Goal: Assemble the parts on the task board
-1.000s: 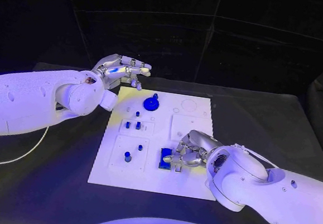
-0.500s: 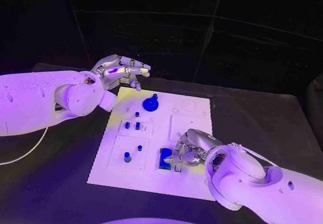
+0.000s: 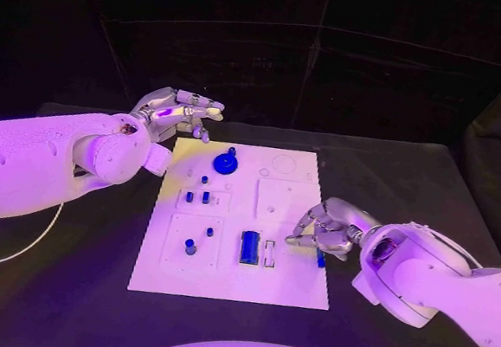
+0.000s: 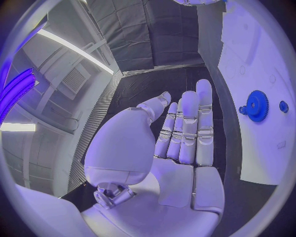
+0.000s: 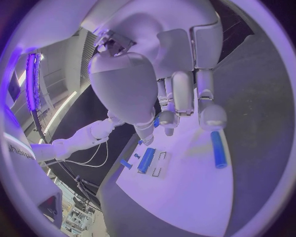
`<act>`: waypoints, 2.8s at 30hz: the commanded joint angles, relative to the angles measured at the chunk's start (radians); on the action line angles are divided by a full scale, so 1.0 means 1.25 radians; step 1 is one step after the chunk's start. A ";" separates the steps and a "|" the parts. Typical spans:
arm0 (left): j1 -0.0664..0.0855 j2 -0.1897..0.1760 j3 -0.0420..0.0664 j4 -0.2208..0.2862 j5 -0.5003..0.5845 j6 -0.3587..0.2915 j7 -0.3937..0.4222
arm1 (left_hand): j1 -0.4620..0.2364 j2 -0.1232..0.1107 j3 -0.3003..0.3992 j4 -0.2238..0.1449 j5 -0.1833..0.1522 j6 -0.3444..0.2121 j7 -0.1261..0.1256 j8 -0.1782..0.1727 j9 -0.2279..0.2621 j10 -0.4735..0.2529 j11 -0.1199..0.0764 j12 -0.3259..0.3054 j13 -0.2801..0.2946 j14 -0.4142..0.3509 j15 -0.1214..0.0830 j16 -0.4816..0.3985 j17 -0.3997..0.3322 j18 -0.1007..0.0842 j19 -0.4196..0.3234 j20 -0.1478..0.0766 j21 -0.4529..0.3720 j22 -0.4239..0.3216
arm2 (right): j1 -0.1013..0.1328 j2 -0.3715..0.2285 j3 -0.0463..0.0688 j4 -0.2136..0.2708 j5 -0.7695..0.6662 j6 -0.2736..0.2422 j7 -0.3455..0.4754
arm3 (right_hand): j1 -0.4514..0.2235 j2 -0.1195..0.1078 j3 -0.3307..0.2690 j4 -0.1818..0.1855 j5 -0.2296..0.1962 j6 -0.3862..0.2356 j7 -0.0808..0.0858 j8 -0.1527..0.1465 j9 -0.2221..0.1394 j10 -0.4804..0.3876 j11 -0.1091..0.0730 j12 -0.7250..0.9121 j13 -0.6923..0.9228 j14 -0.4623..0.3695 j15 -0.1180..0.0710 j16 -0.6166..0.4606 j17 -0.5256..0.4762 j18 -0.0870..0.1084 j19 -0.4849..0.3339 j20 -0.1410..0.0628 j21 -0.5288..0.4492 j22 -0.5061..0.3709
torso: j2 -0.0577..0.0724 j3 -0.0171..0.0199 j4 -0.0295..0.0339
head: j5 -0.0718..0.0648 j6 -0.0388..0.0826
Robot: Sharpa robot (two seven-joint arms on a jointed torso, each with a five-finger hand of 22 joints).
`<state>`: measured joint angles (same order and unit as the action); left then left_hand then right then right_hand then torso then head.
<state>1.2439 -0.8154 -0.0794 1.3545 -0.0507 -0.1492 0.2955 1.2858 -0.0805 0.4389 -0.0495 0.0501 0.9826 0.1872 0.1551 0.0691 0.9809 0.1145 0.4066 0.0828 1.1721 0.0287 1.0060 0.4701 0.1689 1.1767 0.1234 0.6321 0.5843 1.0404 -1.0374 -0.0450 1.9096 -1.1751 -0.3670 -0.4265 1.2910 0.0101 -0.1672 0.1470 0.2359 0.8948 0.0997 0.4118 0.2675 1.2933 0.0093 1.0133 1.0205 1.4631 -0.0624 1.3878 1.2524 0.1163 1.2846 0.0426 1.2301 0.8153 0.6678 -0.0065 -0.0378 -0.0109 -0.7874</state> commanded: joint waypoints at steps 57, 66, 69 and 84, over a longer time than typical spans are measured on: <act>0.000 -0.003 -0.001 0.004 -0.003 0.007 0.010 | -0.007 0.002 -0.001 0.001 0.001 -0.007 0.001 0.005 -0.001 -0.009 0.001 0.005 -0.001 -0.005 0.000 0.002 -0.003 0.011 -0.001 0.003 -0.007 -0.002 | -0.019 -0.005 -0.003 -0.024 -0.307 0.162 -0.156 | -0.028 -0.003 -0.075 0.016 0.026 0.099 -0.022 -0.023 -0.006 0.040 -0.012 0.034 0.043 0.050 -0.008 0.035 0.062 -0.004 0.039 -0.004 0.042 0.090 | 0.001 -0.0005 0.0024 | -0.028 -0.002; 0.000 -0.004 -0.001 0.005 -0.003 0.008 0.008 | -0.007 0.002 -0.001 0.001 0.001 -0.007 0.001 0.005 -0.001 -0.009 0.001 0.005 -0.001 -0.005 0.000 0.002 -0.003 0.011 -0.001 0.003 -0.007 -0.002 | -0.027 0.013 -0.003 -0.035 -0.342 0.188 -0.166 | 0.000 0.004 -0.071 0.002 0.029 0.103 -0.023 -0.029 -0.004 0.039 -0.013 0.030 0.042 0.050 -0.009 0.033 0.061 -0.005 0.039 -0.006 0.042 0.092 | 0.002 -0.0005 0.0031 | -0.028 -0.004; 0.000 -0.005 -0.002 0.005 -0.003 0.009 0.008 | -0.007 0.002 -0.001 0.001 0.001 -0.007 0.001 0.005 -0.001 -0.009 0.001 0.005 -0.001 -0.005 0.000 0.002 -0.003 0.011 -0.001 0.003 -0.007 -0.002 | -0.028 0.017 -0.003 -0.037 -0.358 0.205 -0.171 | 0.013 0.008 -0.069 -0.007 0.029 0.104 -0.023 -0.032 -0.003 0.038 -0.013 0.027 0.041 0.050 -0.010 0.033 0.061 -0.005 0.039 -0.006 0.042 0.093 | 0.002 -0.0006 0.0027 | -0.027 -0.004; 0.000 -0.006 -0.002 0.004 -0.003 0.009 0.006 | -0.007 0.002 -0.001 0.001 0.001 -0.007 0.001 0.005 -0.001 -0.009 0.001 0.005 -0.001 -0.005 0.000 0.002 -0.003 0.011 -0.001 0.003 -0.007 -0.002 | -0.029 0.022 -0.003 -0.034 -0.373 0.200 -0.179 | 0.131 0.049 0.078 -0.091 0.045 0.112 -0.022 -0.079 -0.017 0.023 -0.015 -0.006 0.028 0.049 -0.013 0.029 0.061 -0.006 0.039 -0.011 0.041 0.097 | 0.001 -0.0007 0.0025 | -0.028 -0.005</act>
<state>1.2424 -0.8219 -0.0819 1.3583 -0.0523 -0.1491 0.2974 1.2858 -0.0805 0.4389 -0.0495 0.0501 0.9826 0.1872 0.1551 0.0691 0.9774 0.1180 0.4066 0.0824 1.1722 0.0288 1.0060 0.4675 0.1690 1.1767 0.1234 0.6275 0.5826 1.0114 -1.0095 -0.0413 1.8755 -1.6385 -0.1441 -0.6267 1.4465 0.0702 -0.0874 0.0400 0.2823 1.0335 0.0706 0.3164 0.2482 1.3269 -0.0142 1.0093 1.0562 1.4643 -0.0754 1.4287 1.3075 0.1163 1.3334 0.0335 1.2778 0.9369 0.6684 -0.0071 -0.0346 -0.0448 -0.7935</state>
